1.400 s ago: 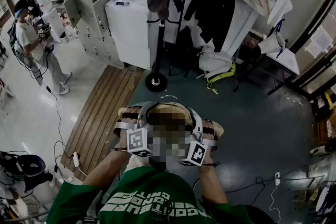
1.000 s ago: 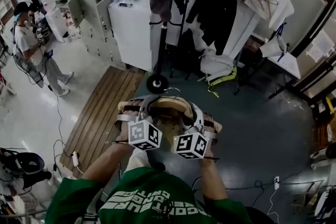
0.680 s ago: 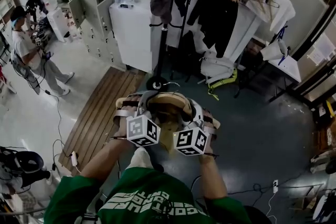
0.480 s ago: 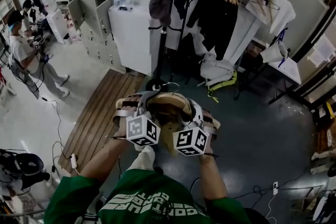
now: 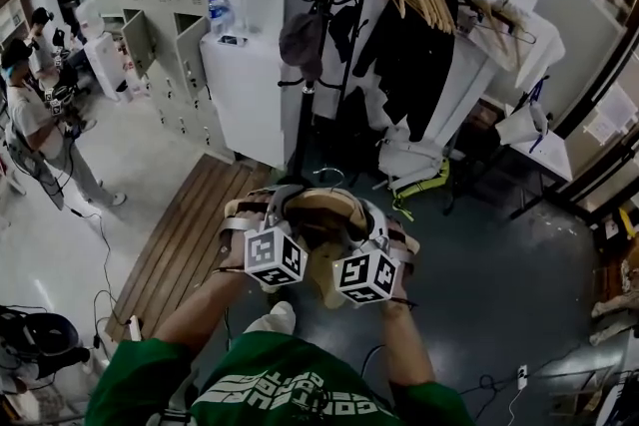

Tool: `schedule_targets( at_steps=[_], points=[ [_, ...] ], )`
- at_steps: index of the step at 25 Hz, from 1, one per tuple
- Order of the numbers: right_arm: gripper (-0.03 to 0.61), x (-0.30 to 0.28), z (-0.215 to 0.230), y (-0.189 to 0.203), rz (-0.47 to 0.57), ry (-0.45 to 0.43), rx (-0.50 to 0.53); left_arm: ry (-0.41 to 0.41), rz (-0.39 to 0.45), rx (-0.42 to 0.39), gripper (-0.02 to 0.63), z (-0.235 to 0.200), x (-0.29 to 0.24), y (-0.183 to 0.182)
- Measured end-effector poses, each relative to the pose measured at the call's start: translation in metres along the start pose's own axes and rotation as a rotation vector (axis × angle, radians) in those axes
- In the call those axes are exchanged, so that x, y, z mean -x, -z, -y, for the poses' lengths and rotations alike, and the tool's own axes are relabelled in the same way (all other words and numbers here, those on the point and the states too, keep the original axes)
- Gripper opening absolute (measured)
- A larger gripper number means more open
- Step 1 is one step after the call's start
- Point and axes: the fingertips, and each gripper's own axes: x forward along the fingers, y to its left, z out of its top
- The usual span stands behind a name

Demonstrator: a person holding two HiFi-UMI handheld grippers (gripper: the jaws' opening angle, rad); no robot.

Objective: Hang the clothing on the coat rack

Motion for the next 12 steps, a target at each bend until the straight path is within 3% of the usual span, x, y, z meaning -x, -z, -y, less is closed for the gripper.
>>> schedule_targets(
  at_steps=[12],
  points=[
    [0.124,-0.084,0.064,-0.012,0.026,-0.006,-0.008,-0.011,0.018,0.011,0.114,-0.078,-0.074,0.002]
  ],
)
